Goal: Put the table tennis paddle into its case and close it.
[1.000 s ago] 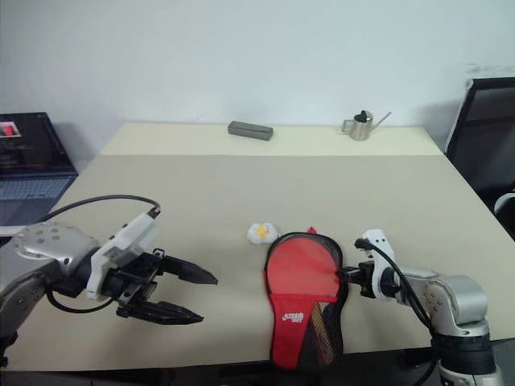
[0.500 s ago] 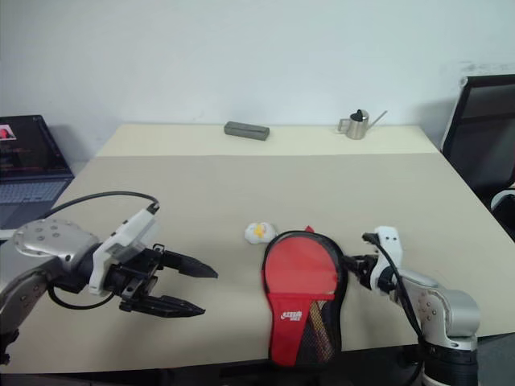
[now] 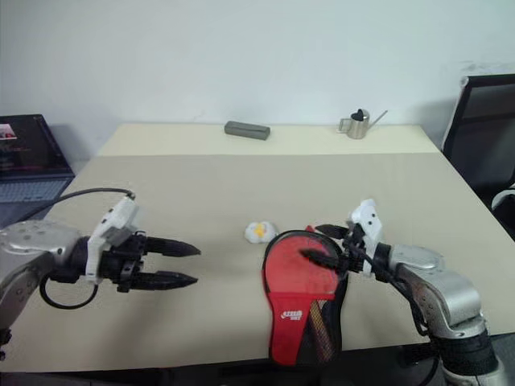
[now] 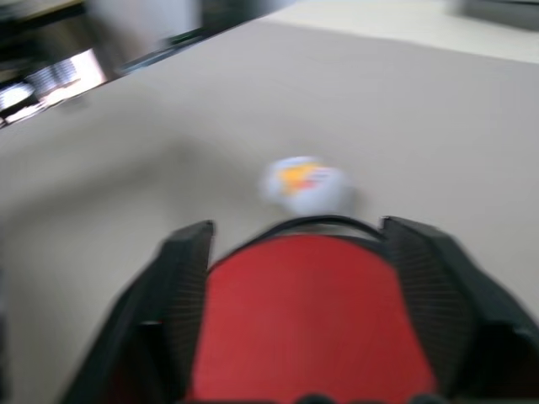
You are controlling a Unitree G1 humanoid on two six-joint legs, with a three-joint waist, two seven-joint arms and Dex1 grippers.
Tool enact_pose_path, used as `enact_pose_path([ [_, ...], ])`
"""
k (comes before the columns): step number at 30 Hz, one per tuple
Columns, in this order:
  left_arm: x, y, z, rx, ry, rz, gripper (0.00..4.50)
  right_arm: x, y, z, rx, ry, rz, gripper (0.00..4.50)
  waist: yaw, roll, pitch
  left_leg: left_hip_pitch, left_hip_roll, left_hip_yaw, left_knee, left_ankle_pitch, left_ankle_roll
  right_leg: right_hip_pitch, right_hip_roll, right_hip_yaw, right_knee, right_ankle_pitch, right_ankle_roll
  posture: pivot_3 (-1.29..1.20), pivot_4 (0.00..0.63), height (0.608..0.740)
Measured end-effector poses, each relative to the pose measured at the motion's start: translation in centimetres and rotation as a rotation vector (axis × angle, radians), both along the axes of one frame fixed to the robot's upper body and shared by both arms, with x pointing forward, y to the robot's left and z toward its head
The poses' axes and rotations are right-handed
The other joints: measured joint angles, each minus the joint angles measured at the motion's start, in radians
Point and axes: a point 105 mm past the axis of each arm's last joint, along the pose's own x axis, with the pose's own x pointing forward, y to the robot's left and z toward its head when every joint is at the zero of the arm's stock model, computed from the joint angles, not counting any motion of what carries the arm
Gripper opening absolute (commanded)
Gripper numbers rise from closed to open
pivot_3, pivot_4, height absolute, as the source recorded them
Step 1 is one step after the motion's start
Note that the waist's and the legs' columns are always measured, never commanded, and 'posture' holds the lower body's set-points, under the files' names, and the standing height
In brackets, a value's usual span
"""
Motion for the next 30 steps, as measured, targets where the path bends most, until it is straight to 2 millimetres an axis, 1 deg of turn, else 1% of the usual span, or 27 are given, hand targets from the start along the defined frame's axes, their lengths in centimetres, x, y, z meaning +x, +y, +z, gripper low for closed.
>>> enact_pose_path([
  [3, 0.1, 0.1, 0.0, 0.002, -0.008, 0.004, 3.15, -0.5, 0.5, -1.0, -0.048, 0.022, 0.081, 4.44, 0.004, -0.001, 0.000, 0.000, -0.001, 0.000, 0.000, 0.000, 0.000, -0.002, -0.001, 0.000, 0.000, 0.001, 0.001, 0.00, 0.150, 0.740],
  [6, 0.8, 0.9, -0.2, 0.008, -0.021, 0.064, 3.15, -0.1, 1.7, -2.2, -0.069, 0.034, 0.123, 4.44, 0.002, -0.001, -0.001, 0.000, 0.000, 0.000, 0.000, 0.000, 0.000, -0.001, -0.001, 0.001, 0.000, 0.002, 0.002, 0.00, 0.150, 0.740],
  [9, 2.0, 1.4, -0.3, -0.012, -0.044, 0.139, 3.15, 0.8, 2.7, -3.5, -0.071, 0.060, 0.120, 4.44, 0.002, -0.001, 0.000, 0.000, 0.000, 0.000, 0.000, 0.000, 0.000, -0.002, -0.001, 0.001, 0.002, 0.002, 0.003, 0.00, 0.150, 0.740],
  [13, 3.5, 1.9, 0.0, -0.035, -0.082, 0.229, 3.15, 2.5, 4.3, -4.2, -0.054, 0.061, 0.063, 4.44, 0.001, -0.001, -0.001, 0.000, 0.000, 0.000, 0.001, 0.000, -0.001, -0.002, -0.001, 0.001, 0.002, 0.004, 0.005, 0.00, 0.150, 0.740],
  [14, 3.8, 2.1, 0.0, -0.032, -0.090, 0.249, 3.15, 2.6, 4.7, -4.6, -0.052, 0.068, 0.065, 4.44, 0.001, -0.001, -0.001, 0.000, -0.001, 0.000, 0.001, 0.000, -0.001, -0.002, 0.000, 0.001, 0.002, 0.004, 0.006, 0.00, 0.150, 0.740],
  [16, 4.3, 2.5, -0.1, -0.024, -0.103, 0.287, 3.15, 2.7, 4.8, -5.2, -0.059, 0.084, 0.055, 4.44, 0.001, -0.001, -0.001, 0.000, -0.001, 0.000, 0.000, 0.000, -0.001, -0.002, -0.001, 0.002, 0.002, 0.004, 0.006, 0.00, 0.150, 0.740],
  [19, 5.2, 2.0, -0.3, -0.040, -0.124, 0.322, 3.15, 3.2, 4.6, -6.7, -0.068, 0.126, 0.015, 4.44, 0.006, -0.002, -0.001, 0.000, -0.003, -0.002, 0.001, 0.000, -0.001, -0.004, -0.001, 0.002, 0.002, 0.004, 0.007, 0.00, 0.150, 0.740],
  [21, 5.4, 1.5, -0.8, -0.027, -0.115, 0.324, 3.15, 3.3, 4.2, -7.7, -0.092, 0.133, 0.000, 4.44, 0.005, -0.002, -0.001, 0.000, -0.003, -0.001, 0.001, 0.000, -0.001, -0.002, -0.001, 0.003, 0.002, 0.005, 0.007, 0.00, 0.150, 0.740],
  [24, 5.8, 0.5, -2.2, 0.006, -0.097, 0.310, 3.15, 3.8, 3.9, -8.1, -0.114, 0.088, -0.019, 4.44, 0.003, -0.002, -0.002, 0.003, -0.002, -0.001, 0.002, 0.000, -0.001, 0.002, -0.001, 0.004, 0.003, 0.005, 0.007, 0.00, 0.150, 0.740],
  [26, 6.2, -0.1, -2.6, 0.018, -0.099, 0.303, 3.15, 3.9, 3.8, -8.3, -0.116, 0.073, -0.030, 4.44, 0.003, -0.002, -0.002, 0.005, -0.002, -0.001, 0.002, 0.000, -0.001, 0.003, -0.001, 0.004, 0.003, 0.004, 0.006, 0.00, 0.150, 0.740],
  [30, 7.8, -1.3, -3.6, 0.044, -0.100, 0.323, 3.15, 3.9, 3.9, -8.5, -0.110, 0.055, -0.042, 4.44, 0.004, -0.003, -0.003, 0.006, -0.001, -0.001, 0.003, 0.000, -0.001, 0.004, 0.000, 0.004, 0.003, 0.004, 0.006, 0.00, 0.150, 0.740],
])
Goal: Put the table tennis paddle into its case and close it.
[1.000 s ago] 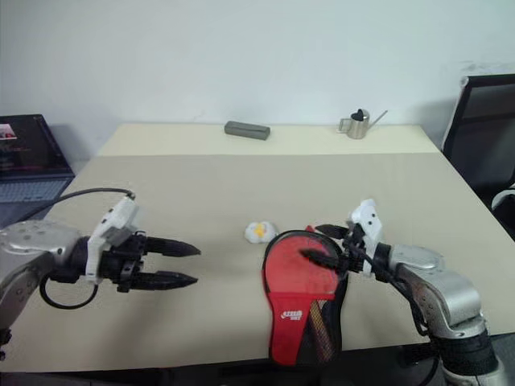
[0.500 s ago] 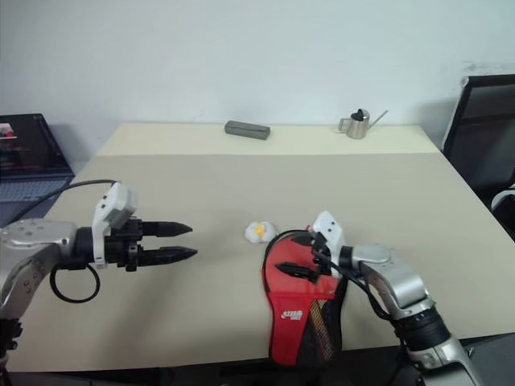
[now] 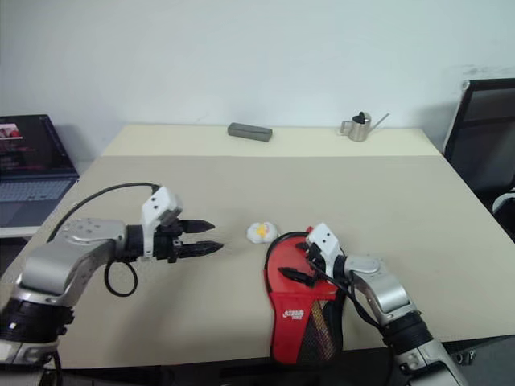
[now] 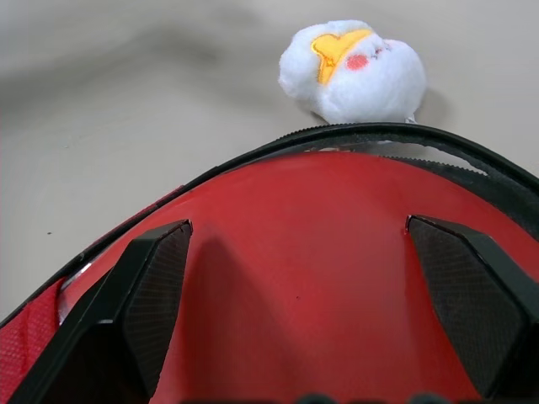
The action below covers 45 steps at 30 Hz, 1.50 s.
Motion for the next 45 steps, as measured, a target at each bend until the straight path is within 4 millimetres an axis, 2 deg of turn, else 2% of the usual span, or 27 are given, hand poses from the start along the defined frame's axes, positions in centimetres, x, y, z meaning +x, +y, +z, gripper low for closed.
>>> enact_pose_path([
  [2, 0.9, -0.7, -0.7, 0.011, 0.004, 0.010, 3.15, -0.1, 0.1, -0.1, 0.004, -0.004, -0.007, 4.44, -0.001, -0.001, -0.001, 0.000, 0.000, 0.000, 0.001, 0.000, 0.000, 0.001, 0.000, 0.000, 0.000, 0.001, 0.001, 0.00, 0.150, 0.740],
  [3, 1.3, -1.0, -1.0, 0.025, -0.001, 0.012, 3.31, -0.1, 0.2, -0.1, 0.007, -0.005, -0.012, 4.49, -0.002, -0.001, -0.001, 0.000, 0.000, 0.000, 0.001, 0.000, 0.000, 0.001, 0.000, 0.000, 0.000, 0.001, 0.002, 0.00, 0.150, 0.740],
  [5, 2.3, -1.0, -1.6, 0.074, -0.020, 0.017, 3.75, -0.2, 0.5, 0.0, 0.016, -0.007, -0.014, 4.50, -0.002, -0.002, -0.001, 0.000, 0.000, 0.001, 0.001, 0.000, 0.000, 0.001, 0.000, 0.000, 0.001, 0.001, 0.002, 0.00, 0.150, 0.740],
  [7, 3.4, -0.7, -1.8, 0.126, -0.046, 0.021, 4.44, -0.4, 0.7, -0.1, 0.022, -0.006, -0.015, 4.50, -0.003, -0.002, -0.001, 0.000, 0.000, 0.001, 0.000, 0.000, 0.000, 0.000, 0.001, 0.000, 0.001, 0.001, 0.002, 0.00, 0.150, 0.740],
  [8, 3.9, -0.7, -1.8, 0.142, -0.059, 0.018, 4.47, -0.5, 0.7, -0.1, 0.026, -0.004, -0.018, 4.50, -0.003, -0.002, -0.001, -0.001, 0.000, 0.001, 0.000, 0.000, 0.000, 0.000, 0.001, 0.000, 0.001, 0.001, 0.002, 0.00, 0.150, 0.740],
  [13, 5.7, -0.9, -1.7, 0.178, -0.095, -0.023, 4.47, -0.6, 0.9, -0.1, 0.027, -0.001, -0.024, 4.50, -0.003, -0.002, -0.002, -0.001, 0.000, 0.001, 0.001, 0.000, 0.000, 0.000, 0.000, 0.000, 0.001, 0.001, 0.002, 0.00, 0.150, 0.740],
  [19, 6.3, -3.5, -1.9, 0.159, -0.126, -0.161, 4.47, -0.5, 1.1, -0.1, 0.031, 0.002, -0.027, 4.50, -0.004, -0.003, -0.002, -0.001, 0.000, 0.002, 0.001, 0.000, 0.000, 0.000, 0.001, 0.000, 0.001, 0.002, 0.003, 0.00, 0.150, 0.740],
  [24, 6.3, -4.8, -3.2, 0.218, -0.129, -0.273, 4.47, -0.5, 1.4, -0.1, 0.036, 0.004, -0.033, 4.50, -0.006, -0.006, -0.004, -0.001, 0.000, 0.002, 0.001, 0.000, 0.000, 0.000, 0.001, 0.000, 0.001, 0.002, 0.003, 0.00, 0.150, 0.740],
  [34, 7.3, -6.6, -5.7, 0.330, -0.152, -0.350, 4.47, -0.3, 1.4, 0.0, 0.049, 0.002, -0.077, 4.50, -0.005, -0.008, -0.005, -0.002, 0.000, 0.001, 0.004, 0.000, 0.000, 0.001, 0.001, -0.002, 0.001, 0.003, 0.005, 0.00, 0.150, 0.740],
  [37, 7.4, -6.8, -5.9, 0.342, -0.172, -0.364, 4.47, -0.3, 1.2, 0.0, 0.053, 0.006, -0.099, 4.50, -0.003, -0.007, -0.006, -0.003, 0.000, 0.000, 0.005, 0.000, 0.000, 0.001, 0.001, -0.003, 0.001, 0.003, 0.006, 0.00, 0.150, 0.740],
  [40, 7.3, -7.2, -6.1, 0.348, -0.188, -0.388, 3.87, -0.5, 0.8, 0.0, 0.060, 0.011, -0.128, 4.50, -0.002, -0.006, -0.007, -0.003, 0.000, 0.000, 0.005, 0.000, 0.000, 0.002, 0.001, -0.003, 0.001, 0.004, 0.006, 0.00, 0.150, 0.740],
  [45, 7.2, -7.1, -6.4, 0.349, -0.178, -0.391, 2.15, -0.8, 0.3, -0.2, 0.055, 0.017, -0.154, 4.50, -0.002, -0.005, -0.008, -0.003, 0.000, 0.000, 0.007, 0.000, 0.001, 0.002, 0.001, -0.003, 0.001, 0.005, 0.009, 0.00, 0.150, 0.740],
])
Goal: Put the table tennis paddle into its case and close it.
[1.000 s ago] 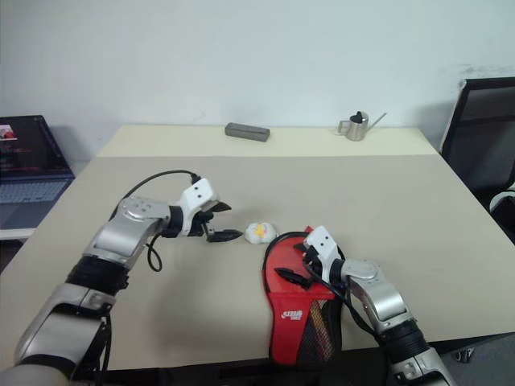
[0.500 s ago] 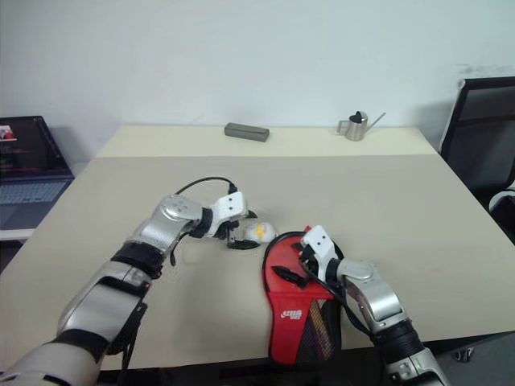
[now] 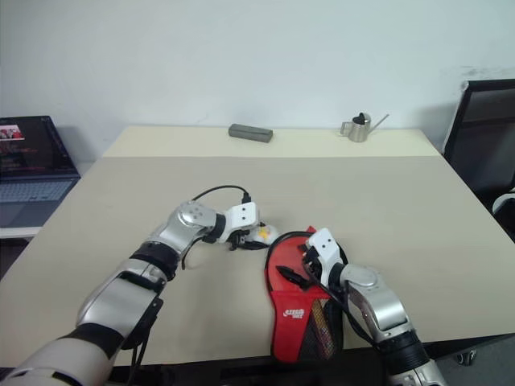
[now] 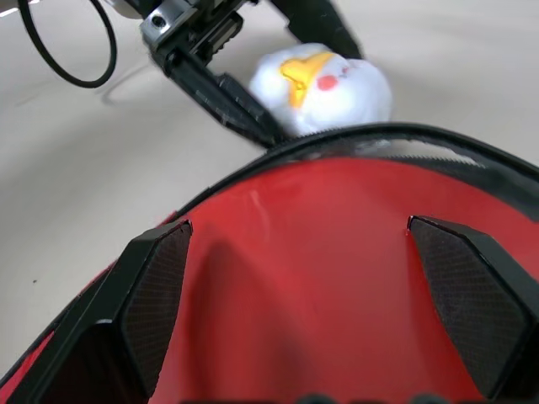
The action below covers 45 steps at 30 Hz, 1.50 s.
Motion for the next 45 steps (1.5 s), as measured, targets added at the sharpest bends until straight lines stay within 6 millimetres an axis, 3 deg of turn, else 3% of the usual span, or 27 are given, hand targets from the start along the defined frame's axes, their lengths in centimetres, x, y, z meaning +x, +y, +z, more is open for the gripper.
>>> enact_pose_path([
  [4, -0.1, 0.7, 0.0, 0.005, 0.010, 0.009, 0.83, -0.4, -0.2, 0.0, 0.004, 0.010, -0.018, 4.50, -0.001, 0.000, 0.000, 0.000, 0.000, 0.000, 0.000, 0.000, 0.000, 0.000, 0.000, 0.000, 0.000, 0.000, 0.000, 0.00, 0.150, 0.740],
  [7, -0.3, 0.9, 0.1, -0.003, 0.015, 0.002, 0.36, -0.4, -0.1, -0.1, -0.008, 0.010, -0.029, 4.50, -0.001, 0.001, -0.002, 0.000, 0.000, 0.000, 0.000, 0.000, 0.000, 0.000, 0.000, 0.000, 0.000, 0.000, 0.000, 0.00, 0.150, 0.740],
  [15, -0.8, 1.0, -0.1, -0.040, 0.100, 0.035, 0.34, 0.4, 0.8, -0.9, -0.059, -0.004, -0.109, 4.50, -0.002, 0.004, -0.007, 0.000, 0.001, 0.000, 0.000, 0.000, 0.000, 0.000, 0.000, 0.000, 0.000, 0.000, 0.000, 0.00, 0.150, 0.740],
  [29, 1.2, 1.7, 1.1, -0.096, 0.118, 0.216, 0.34, 0.3, 0.9, -1.6, -0.083, -0.010, -0.194, 4.50, 0.000, 0.003, -0.010, 0.001, 0.000, -0.001, 0.000, 0.000, 0.000, 0.000, 0.000, -0.001, 0.000, 0.000, 0.000, 0.00, 0.150, 0.740],
  [45, 3.5, -1.7, 0.0, -0.075, 0.069, 0.378, 0.34, -0.7, 0.4, -1.8, -0.098, 0.007, -0.240, 4.50, 0.007, 0.002, -0.012, 0.002, 0.000, -0.001, 0.000, 0.000, 0.000, 0.001, -0.002, -0.003, -0.001, 0.000, 0.001, 0.00, 0.150, 0.740],
])
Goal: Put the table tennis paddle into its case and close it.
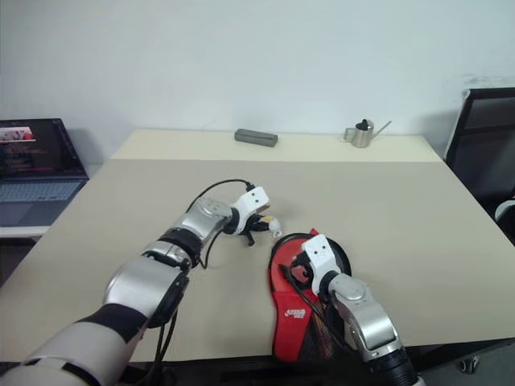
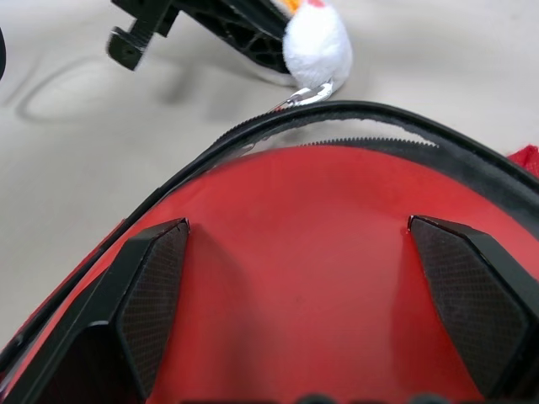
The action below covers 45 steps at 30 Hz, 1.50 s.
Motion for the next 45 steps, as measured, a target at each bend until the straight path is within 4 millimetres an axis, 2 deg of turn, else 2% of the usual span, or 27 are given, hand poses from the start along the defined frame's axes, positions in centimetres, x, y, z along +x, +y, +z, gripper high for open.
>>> enact_pose_path([
  [10, 0.9, -0.7, 0.2, 0.088, -0.101, 0.037, 0.31, -1.1, 0.2, 0.1, -0.020, 0.012, 0.018, 4.50, 0.002, 0.002, 0.004, -0.001, 0.001, 0.001, 0.000, 0.000, -0.001, 0.000, -0.005, -0.001, -0.001, 0.002, 0.004, 0.00, 0.150, 0.740],
  [22, 1.6, -2.1, 0.7, 0.338, -0.346, -0.099, 0.31, -2.9, -1.2, 0.3, -0.071, 0.042, 0.067, 4.50, 0.013, 0.002, 0.006, -0.008, 0.001, 0.005, 0.000, -0.003, -0.006, 0.000, -0.015, -0.007, -0.002, 0.006, 0.010, 0.00, 0.150, 0.740],
  [30, 1.9, -2.8, 1.2, 0.361, -0.411, -0.098, 0.31, -3.4, -1.7, 0.5, -0.078, 0.048, 0.069, 4.50, 0.017, 0.001, 0.013, -0.009, 0.001, 0.006, 0.000, -0.003, -0.006, 0.000, -0.017, -0.012, -0.004, 0.006, 0.011, 0.00, 0.150, 0.740],
  [39, 2.2, -5.6, 2.7, 0.348, -0.496, -0.097, 0.31, -4.7, -2.4, 0.6, -0.087, 0.044, 0.050, 4.50, 0.020, 0.003, 0.019, -0.022, 0.003, 0.002, 0.000, -0.003, -0.006, 0.000, -0.021, -0.030, -0.015, 0.010, 0.018, 0.00, 0.150, 0.740],
  [41, 2.3, -6.1, 3.1, 0.348, -0.516, -0.093, 0.31, -4.7, -2.5, 0.6, -0.093, 0.041, 0.041, 4.50, 0.021, 0.004, 0.020, -0.025, 0.003, 0.003, 0.000, -0.003, -0.006, -0.001, -0.021, -0.031, -0.017, 0.012, 0.022, 0.00, 0.150, 0.740],
  [45, 2.4, -6.7, 3.5, 0.361, -0.553, -0.098, 0.31, -4.9, -2.6, 0.6, -0.098, 0.040, 0.025, 4.50, 0.022, 0.004, 0.021, -0.027, 0.003, 0.004, 0.000, -0.003, -0.005, 0.000, -0.026, -0.034, -0.020, 0.013, 0.022, 0.00, 0.150, 0.740],
])
